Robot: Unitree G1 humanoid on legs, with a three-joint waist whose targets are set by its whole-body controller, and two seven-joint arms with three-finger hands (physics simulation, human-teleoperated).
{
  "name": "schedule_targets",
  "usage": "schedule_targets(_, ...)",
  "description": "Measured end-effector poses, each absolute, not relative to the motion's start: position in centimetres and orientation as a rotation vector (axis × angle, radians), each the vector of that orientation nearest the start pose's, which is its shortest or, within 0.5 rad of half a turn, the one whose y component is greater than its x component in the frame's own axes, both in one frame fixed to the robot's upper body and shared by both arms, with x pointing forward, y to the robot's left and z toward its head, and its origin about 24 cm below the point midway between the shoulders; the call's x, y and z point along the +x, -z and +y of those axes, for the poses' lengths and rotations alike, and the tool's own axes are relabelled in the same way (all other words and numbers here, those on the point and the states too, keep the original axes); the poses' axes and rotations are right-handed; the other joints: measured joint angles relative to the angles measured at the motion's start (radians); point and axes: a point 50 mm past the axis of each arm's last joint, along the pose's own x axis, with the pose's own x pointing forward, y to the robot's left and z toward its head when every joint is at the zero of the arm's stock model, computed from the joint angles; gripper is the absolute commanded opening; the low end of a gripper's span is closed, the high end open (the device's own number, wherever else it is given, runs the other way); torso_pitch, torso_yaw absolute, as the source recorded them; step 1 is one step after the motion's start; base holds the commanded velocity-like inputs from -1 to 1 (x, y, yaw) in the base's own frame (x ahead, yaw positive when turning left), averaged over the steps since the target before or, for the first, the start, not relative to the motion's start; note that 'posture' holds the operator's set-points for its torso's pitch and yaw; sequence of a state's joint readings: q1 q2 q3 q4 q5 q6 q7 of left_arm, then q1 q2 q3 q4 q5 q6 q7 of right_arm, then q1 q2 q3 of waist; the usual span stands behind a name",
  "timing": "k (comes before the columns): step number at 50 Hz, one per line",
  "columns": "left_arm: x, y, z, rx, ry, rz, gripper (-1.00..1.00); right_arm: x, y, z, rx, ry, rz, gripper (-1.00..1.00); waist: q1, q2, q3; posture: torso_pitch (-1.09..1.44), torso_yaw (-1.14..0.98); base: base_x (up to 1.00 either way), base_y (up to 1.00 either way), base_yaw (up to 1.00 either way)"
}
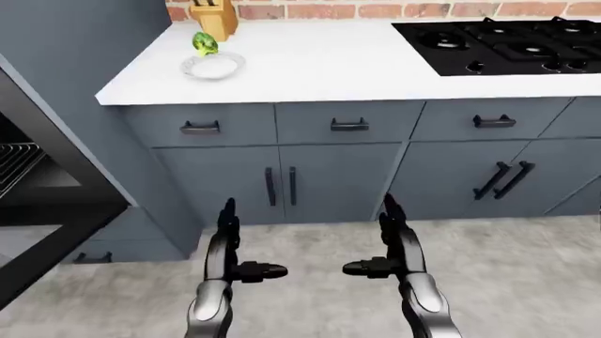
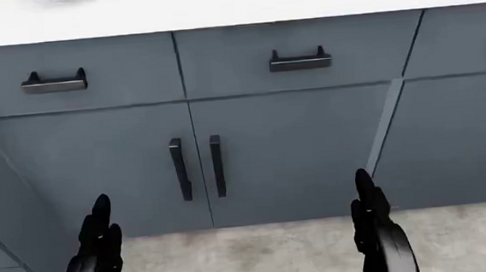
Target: Place the broccoli on the rack of the oven.
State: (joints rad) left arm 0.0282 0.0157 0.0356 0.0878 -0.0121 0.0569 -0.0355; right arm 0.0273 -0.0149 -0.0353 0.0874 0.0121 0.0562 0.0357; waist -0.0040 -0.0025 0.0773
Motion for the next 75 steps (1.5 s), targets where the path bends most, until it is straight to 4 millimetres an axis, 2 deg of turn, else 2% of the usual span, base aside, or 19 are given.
schedule_targets(1, 24.5, -1.2, 16.1, -0.005, -0.009, 0.153, 1.00, 24.6, -1.3, -16.1, 0.003, 0.006, 0.153, 1.00, -0.001, -0.003, -0.011, 0.00, 0.00, 0.00, 0.00, 0.00)
schedule_targets(3, 25.1, -2.6, 15.8, -0.014, -0.001, 0.076, 1.00, 25.2, -2.9, -16.2, 0.003, 0.005, 0.075, 1.00, 0.006, -0.003, -0.060, 0.00, 0.00, 0.00, 0.00, 0.00)
schedule_targets(5, 25.3, -2.6, 15.6, -0.021, 0.009, 0.061, 1.00, 25.3, -3.2, -16.1, 0.008, 0.000, 0.051, 1.00, 0.008, -0.010, -0.041, 0.00, 0.00, 0.00, 0.00, 0.00)
schedule_targets(11, 25.2, -1.0, 15.4, -0.010, 0.016, 0.130, 1.00, 25.2, -2.2, -16.2, 0.014, 0.002, 0.102, 1.00, 0.007, -0.008, -0.054, 0.00, 0.00, 0.00, 0.00, 0.00)
schedule_targets(16, 25.5, -1.9, 15.9, 0.008, -0.004, 0.095, 1.00, 25.2, -2.4, -16.3, 0.020, -0.007, 0.100, 1.00, 0.006, -0.006, -0.060, 0.00, 0.00, 0.00, 0.00, 0.00)
schedule_targets(29, 25.3, -12.0, 15.5, 0.050, 0.001, -0.101, 1.00, 26.1, -11.5, -16.5, 0.028, -0.037, -0.093, 1.00, 0.008, -0.006, -0.077, 0.00, 0.00, 0.00, 0.00, 0.00)
schedule_targets(33, 25.1, -14.7, 15.9, 0.052, -0.012, -0.155, 1.00, 26.2, -13.0, -16.5, 0.028, -0.046, -0.113, 1.00, 0.008, -0.006, -0.078, 0.00, 0.00, 0.00, 0.00, 0.00)
schedule_targets(36, 24.9, -15.1, 16.3, 0.055, -0.029, -0.156, 1.00, 26.0, -13.2, -16.4, 0.032, -0.057, -0.111, 1.00, 0.008, -0.005, -0.076, 0.00, 0.00, 0.00, 0.00, 0.31)
schedule_targets(40, 24.8, -14.8, 16.4, 0.044, -0.020, -0.121, 1.00, 25.8, -12.3, -16.8, 0.041, -0.031, -0.075, 1.00, 0.023, -0.005, -0.047, 0.00, 0.00, 0.00, 0.00, 1.00)
schedule_targets(44, 24.7, -14.8, 17.3, 0.051, -0.066, -0.116, 1.00, 26.0, -12.0, -16.1, 0.053, -0.065, -0.060, 1.00, 0.050, -0.008, -0.040, 0.00, 0.00, 0.00, 0.00, 1.00)
schedule_targets(49, 24.7, -14.8, 17.2, 0.051, -0.068, -0.122, 1.00, 26.0, -12.4, -15.6, 0.065, -0.088, -0.078, 1.00, 0.056, -0.048, -0.023, 0.00, 0.00, 0.00, 0.00, 1.00)
schedule_targets(50, 24.7, -14.7, 17.1, 0.047, -0.062, -0.119, 1.00, 26.0, -12.3, -15.8, 0.062, -0.083, -0.076, 1.00, 0.054, -0.044, -0.020, 0.00, 0.00, 0.00, 0.00, 1.00)
schedule_targets(51, 24.7, -14.6, 16.9, 0.042, -0.050, -0.113, 1.00, 25.9, -12.1, -16.1, 0.057, -0.070, -0.068, 1.00, 0.045, -0.036, -0.021, 0.00, 0.00, 0.00, 0.00, 1.00)
schedule_targets(54, 24.8, -14.7, 16.5, 0.036, -0.026, -0.113, 1.00, 25.9, -11.6, -16.6, 0.051, -0.040, -0.047, 1.00, 0.041, -0.046, -0.036, 0.00, 0.00, 0.00, 0.00, 1.00)
schedule_targets(58, 24.7, -15.2, 16.8, 0.036, -0.039, -0.141, 1.00, 25.9, -12.2, -16.4, 0.059, -0.048, -0.071, 1.00, 0.030, 0.002, -0.036, 0.00, 0.00, 0.00, 0.00, 1.00)
schedule_targets(62, 24.6, -15.4, 16.9, 0.031, -0.048, -0.150, 1.00, 26.0, -12.3, -16.2, 0.084, -0.055, -0.076, 1.00, 0.031, 0.072, -0.047, 0.00, 0.00, 0.00, 0.00, 1.00)
schedule_targets(66, 24.7, -14.7, 17.9, 0.039, -0.096, -0.102, 1.00, 26.0, -11.3, -15.4, 0.104, -0.088, -0.024, 1.00, 0.065, 0.055, -0.048, 0.00, 0.00, 0.00, 0.00, 0.98)
schedule_targets(68, 24.7, -14.7, 18.0, 0.041, -0.108, -0.103, 1.00, 26.1, -11.2, -15.2, 0.111, -0.097, -0.014, 1.00, 0.065, 0.026, -0.050, 0.00, 0.00, 0.00, 0.00, 0.28)
schedule_targets(75, 24.5, -15.1, 18.1, 0.030, -0.100, -0.124, 1.00, 26.0, -11.3, -15.3, 0.116, -0.094, -0.036, 1.00, 0.034, -0.049, -0.016, 0.00, 0.00, 0.23, -0.02, 0.00)
